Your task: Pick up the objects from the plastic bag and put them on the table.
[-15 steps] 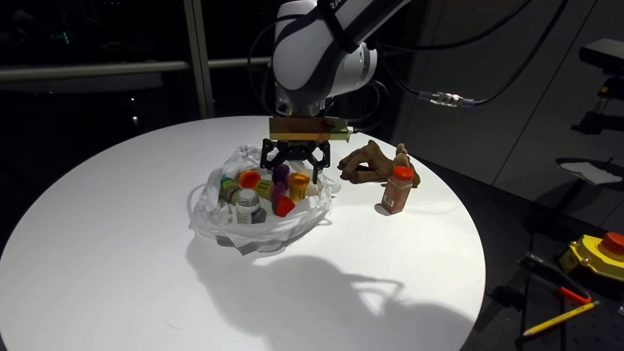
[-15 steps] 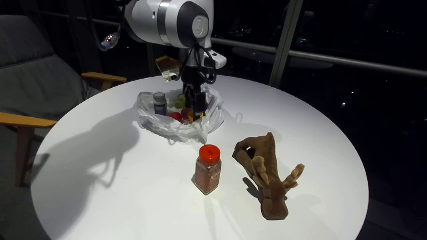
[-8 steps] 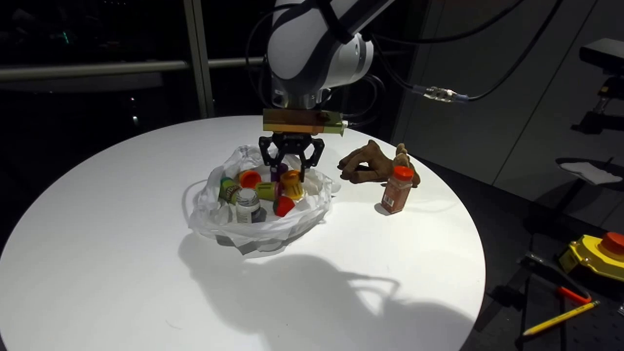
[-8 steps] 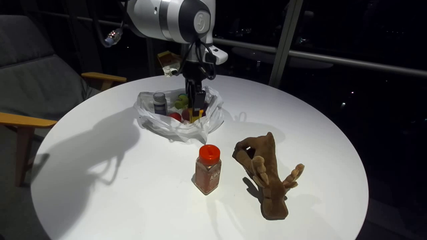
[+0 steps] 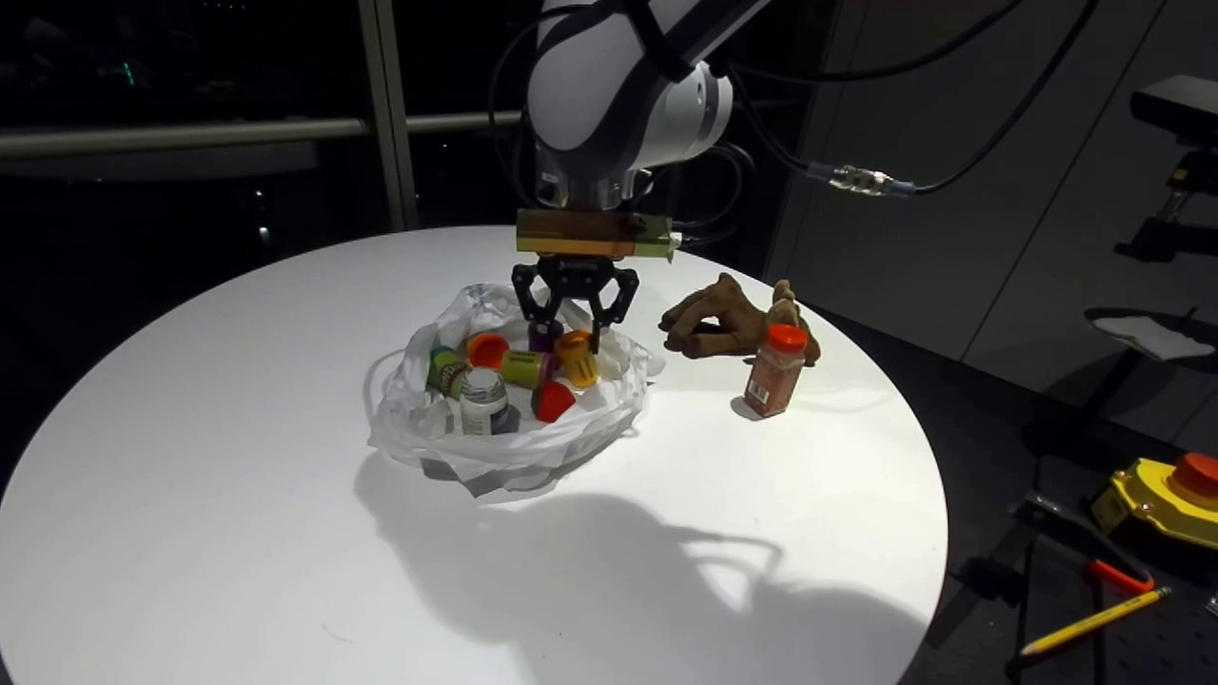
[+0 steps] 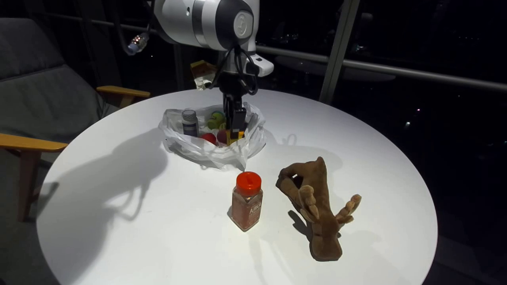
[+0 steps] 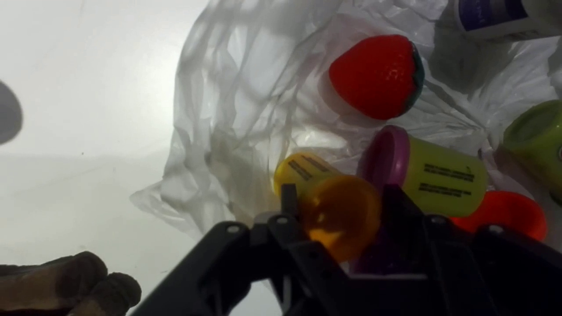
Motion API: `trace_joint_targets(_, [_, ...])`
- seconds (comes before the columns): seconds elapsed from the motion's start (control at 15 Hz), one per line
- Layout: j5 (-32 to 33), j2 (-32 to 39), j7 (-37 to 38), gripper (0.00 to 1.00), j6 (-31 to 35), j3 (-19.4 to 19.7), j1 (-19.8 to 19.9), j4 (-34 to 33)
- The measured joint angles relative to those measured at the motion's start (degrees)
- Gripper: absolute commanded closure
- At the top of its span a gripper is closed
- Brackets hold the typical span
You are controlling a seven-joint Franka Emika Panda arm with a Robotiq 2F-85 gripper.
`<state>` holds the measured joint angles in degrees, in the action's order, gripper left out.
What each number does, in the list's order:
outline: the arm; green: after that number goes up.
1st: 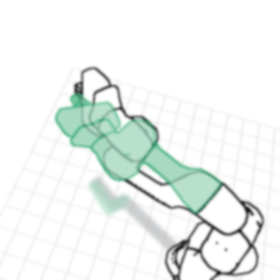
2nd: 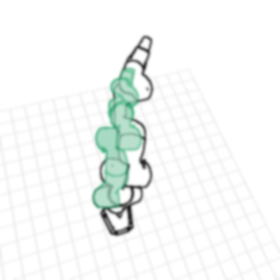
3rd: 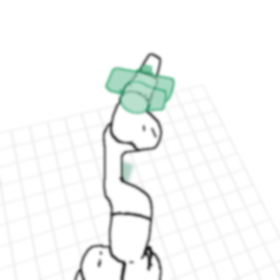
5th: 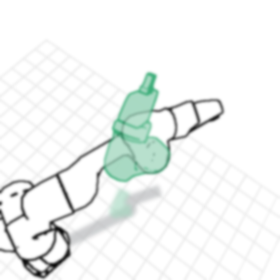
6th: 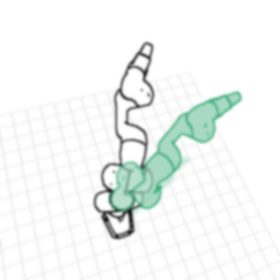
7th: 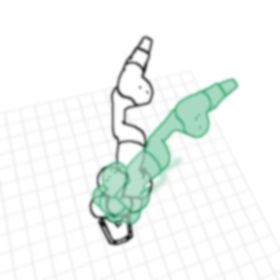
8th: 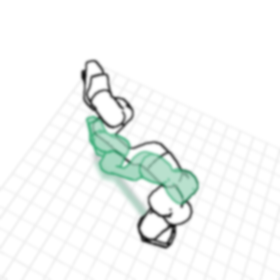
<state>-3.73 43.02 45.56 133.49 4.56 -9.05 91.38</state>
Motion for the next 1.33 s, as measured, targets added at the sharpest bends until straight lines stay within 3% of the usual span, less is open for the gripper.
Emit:
trace_joint_targets(0.2, [-0.48,-2.17,-0.03,0.74,1.46,-0.71,0.0,2.9])
trace_joint_targets(0.4, [-3.62,-8.18,-2.61,0.74,5.62,-2.32,1.03,10.48])
trace_joint_targets(0.6, [-10.64,-15.31,-10.37,0.74,10.13,-5.06,4.79,19.54])
trace_joint_targets(0.93, [-22.12,-25.45,-26.59,0.74,17.5,-6.14,10.92,35.48])
trace_joint_targets(1.33, [-24.37,-28.85,-36.6,0.74,22.43,-8.37,11.42,47.33])
